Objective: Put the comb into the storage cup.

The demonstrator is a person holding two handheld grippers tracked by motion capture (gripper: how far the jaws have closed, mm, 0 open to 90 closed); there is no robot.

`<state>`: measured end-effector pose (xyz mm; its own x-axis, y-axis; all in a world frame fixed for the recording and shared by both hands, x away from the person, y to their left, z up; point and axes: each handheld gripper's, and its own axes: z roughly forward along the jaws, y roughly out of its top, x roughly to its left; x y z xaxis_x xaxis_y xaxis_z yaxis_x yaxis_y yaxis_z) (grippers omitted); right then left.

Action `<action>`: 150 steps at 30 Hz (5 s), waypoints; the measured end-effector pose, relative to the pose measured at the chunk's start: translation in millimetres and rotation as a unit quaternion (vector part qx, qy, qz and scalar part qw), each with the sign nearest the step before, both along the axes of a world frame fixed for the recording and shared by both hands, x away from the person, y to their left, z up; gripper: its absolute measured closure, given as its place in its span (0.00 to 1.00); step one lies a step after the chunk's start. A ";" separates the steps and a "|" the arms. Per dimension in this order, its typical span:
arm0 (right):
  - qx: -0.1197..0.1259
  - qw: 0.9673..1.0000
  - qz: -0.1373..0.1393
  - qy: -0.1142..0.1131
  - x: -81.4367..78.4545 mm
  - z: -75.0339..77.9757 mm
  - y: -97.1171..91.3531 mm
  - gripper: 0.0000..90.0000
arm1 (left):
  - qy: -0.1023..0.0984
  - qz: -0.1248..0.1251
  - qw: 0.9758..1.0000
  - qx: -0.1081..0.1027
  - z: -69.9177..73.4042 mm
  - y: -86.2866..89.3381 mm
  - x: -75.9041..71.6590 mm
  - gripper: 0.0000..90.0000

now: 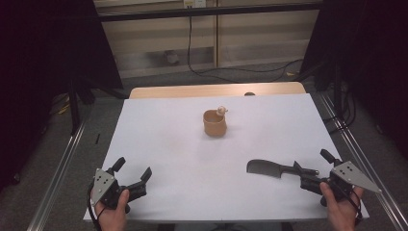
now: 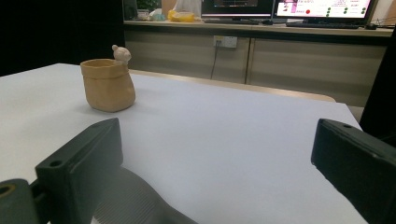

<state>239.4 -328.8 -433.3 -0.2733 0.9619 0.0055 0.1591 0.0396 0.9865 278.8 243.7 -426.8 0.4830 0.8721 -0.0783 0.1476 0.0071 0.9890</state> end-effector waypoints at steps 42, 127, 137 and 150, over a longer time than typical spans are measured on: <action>-0.026 0.999 -0.022 -0.015 18.9 9.2 -10.7 0.00 | -0.003 -0.009 1.000 0.013 1.3 -9.7 7.9 0.02; -0.014 0.968 0.062 0.243 60.1 23.2 -38.3 1.00 | 0.005 -0.017 1.000 0.024 -3.2 -12.9 17.1 0.03; -0.021 0.960 0.065 0.273 63.4 21.2 -43.5 1.00 | 0.002 -0.018 1.000 0.021 -3.0 -12.6 16.7 0.03; -0.046 0.944 0.071 0.320 70.0 8.5 -45.6 1.00 | 0.010 -0.020 1.000 0.020 -4.0 -12.3 17.1 0.03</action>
<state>309.5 -374.4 -424.7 -0.3676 0.9206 0.1316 0.7078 0.1852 0.6817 295.8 231.3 -430.8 0.5160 0.8548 -0.0546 0.1668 -0.0377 0.9853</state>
